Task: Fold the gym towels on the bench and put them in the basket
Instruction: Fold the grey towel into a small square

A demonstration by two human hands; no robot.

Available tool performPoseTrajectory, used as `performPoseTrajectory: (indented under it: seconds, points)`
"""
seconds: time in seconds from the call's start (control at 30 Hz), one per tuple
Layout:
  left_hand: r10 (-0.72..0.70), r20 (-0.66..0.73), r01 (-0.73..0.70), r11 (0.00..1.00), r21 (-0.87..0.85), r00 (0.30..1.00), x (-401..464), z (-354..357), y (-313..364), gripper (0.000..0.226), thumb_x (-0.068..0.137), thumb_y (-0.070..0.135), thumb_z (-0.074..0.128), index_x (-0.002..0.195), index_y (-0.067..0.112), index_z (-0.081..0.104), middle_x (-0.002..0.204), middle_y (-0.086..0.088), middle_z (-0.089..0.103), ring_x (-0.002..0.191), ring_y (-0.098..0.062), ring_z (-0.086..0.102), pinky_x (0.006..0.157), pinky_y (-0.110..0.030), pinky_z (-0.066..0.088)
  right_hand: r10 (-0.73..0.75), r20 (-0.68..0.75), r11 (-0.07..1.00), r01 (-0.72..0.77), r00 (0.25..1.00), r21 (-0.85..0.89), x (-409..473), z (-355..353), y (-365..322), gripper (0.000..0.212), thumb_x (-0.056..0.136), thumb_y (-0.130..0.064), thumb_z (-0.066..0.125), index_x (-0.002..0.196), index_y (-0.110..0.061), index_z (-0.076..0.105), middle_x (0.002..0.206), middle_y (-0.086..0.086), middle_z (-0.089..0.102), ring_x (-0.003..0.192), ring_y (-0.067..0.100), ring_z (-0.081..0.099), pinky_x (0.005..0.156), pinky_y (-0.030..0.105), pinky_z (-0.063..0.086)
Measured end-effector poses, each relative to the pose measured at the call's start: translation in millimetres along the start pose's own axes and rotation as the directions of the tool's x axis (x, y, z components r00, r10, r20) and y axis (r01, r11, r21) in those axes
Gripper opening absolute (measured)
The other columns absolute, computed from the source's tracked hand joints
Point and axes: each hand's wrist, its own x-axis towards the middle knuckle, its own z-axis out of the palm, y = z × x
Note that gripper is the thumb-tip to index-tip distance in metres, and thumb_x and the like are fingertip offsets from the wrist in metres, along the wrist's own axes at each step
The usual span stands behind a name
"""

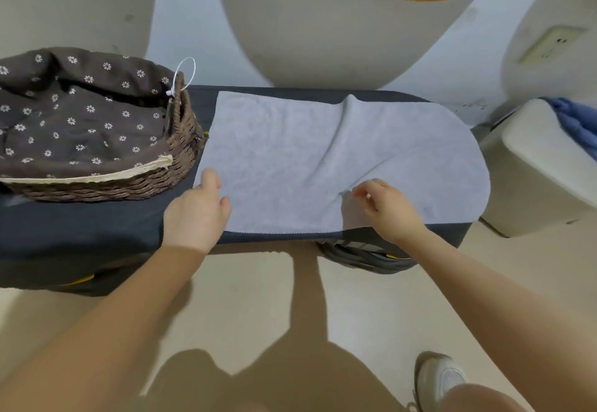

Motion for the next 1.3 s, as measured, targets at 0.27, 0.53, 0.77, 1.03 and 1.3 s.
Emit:
performPoseTrajectory:
  seconds: [0.27, 0.53, 0.77, 1.03, 1.3]
  points:
    - [0.640, 0.034, -0.634, 0.766, -0.103, 0.768, -5.2, 74.7, 171.4, 0.012, 0.081, 0.015, 0.053, 0.073, 0.010, 0.061, 0.069, -0.011, 0.059, 0.055, -0.033, 0.059, 0.044, -0.031, 0.040, 0.600, -0.254, 0.796, -0.535, 0.759, 0.283, -33.7, -39.2, 132.9, 0.030, 0.096, -0.013, 0.036, 0.121, -0.005, 0.052, 0.132, 0.015, 0.043, 0.112, 0.034, 0.049, 0.091, 0.041, 0.044]
    - [0.780, 0.053, -0.782, 0.623, 0.021, 0.623, -12.9, 129.6, 314.3, 0.036, 0.048, 0.026, 0.089, 0.068, 0.014, 0.062, 0.068, -0.002, 0.058, 0.058, -0.023, 0.059, 0.050, -0.023, 0.044, 0.684, 0.155, 0.405, -0.548, 0.713, 0.732, -33.0, -53.2, 216.3, 0.024, 0.096, -0.021, 0.045, 0.110, -0.004, 0.054, 0.104, 0.012, 0.054, 0.083, 0.022, 0.052, 0.068, 0.028, 0.040]
    - [0.658, 0.110, -0.667, 0.729, 0.155, 0.745, -29.2, 159.9, 382.2, 0.043, 0.048, 0.039, 0.084, 0.081, 0.018, 0.066, 0.067, 0.002, 0.058, 0.056, -0.017, 0.059, 0.048, -0.022, 0.039, 0.507, 0.290, 0.323, -0.491, 0.812, 0.809, -34.0, -68.4, 242.1, 0.017, 0.086, -0.007, 0.047, 0.071, -0.011, 0.043, 0.062, 0.005, 0.041, 0.052, 0.016, 0.042, 0.056, 0.026, 0.040]
    - [0.730, 0.256, -0.767, 0.636, 0.084, 0.633, -34.1, 169.0, 420.3, 0.035, 0.036, 0.003, 0.078, 0.064, 0.013, 0.058, 0.058, -0.002, 0.051, 0.042, -0.019, 0.051, 0.042, -0.021, 0.019, 0.475, 0.528, 0.403, -0.707, 0.704, 0.581, -50.4, -94.5, 296.1, 0.013, 0.082, -0.015, 0.049, 0.069, -0.012, 0.049, 0.054, 0.004, 0.058, 0.057, 0.022, 0.054, 0.062, 0.028, 0.040]
    - [0.698, 0.178, -0.684, 0.715, -0.141, 0.693, -9.1, 166.2, 417.8, 0.035, 0.082, 0.030, 0.039, 0.094, 0.010, 0.064, 0.087, -0.008, 0.062, 0.074, -0.028, 0.062, 0.059, -0.032, 0.051, 0.455, 0.231, 0.580, -0.483, 0.860, 0.656, -1.2, -89.3, 311.6, 0.041, 0.095, -0.026, 0.044, 0.132, -0.009, 0.044, 0.121, 0.001, 0.051, 0.110, 0.019, 0.047, 0.087, 0.027, 0.034]
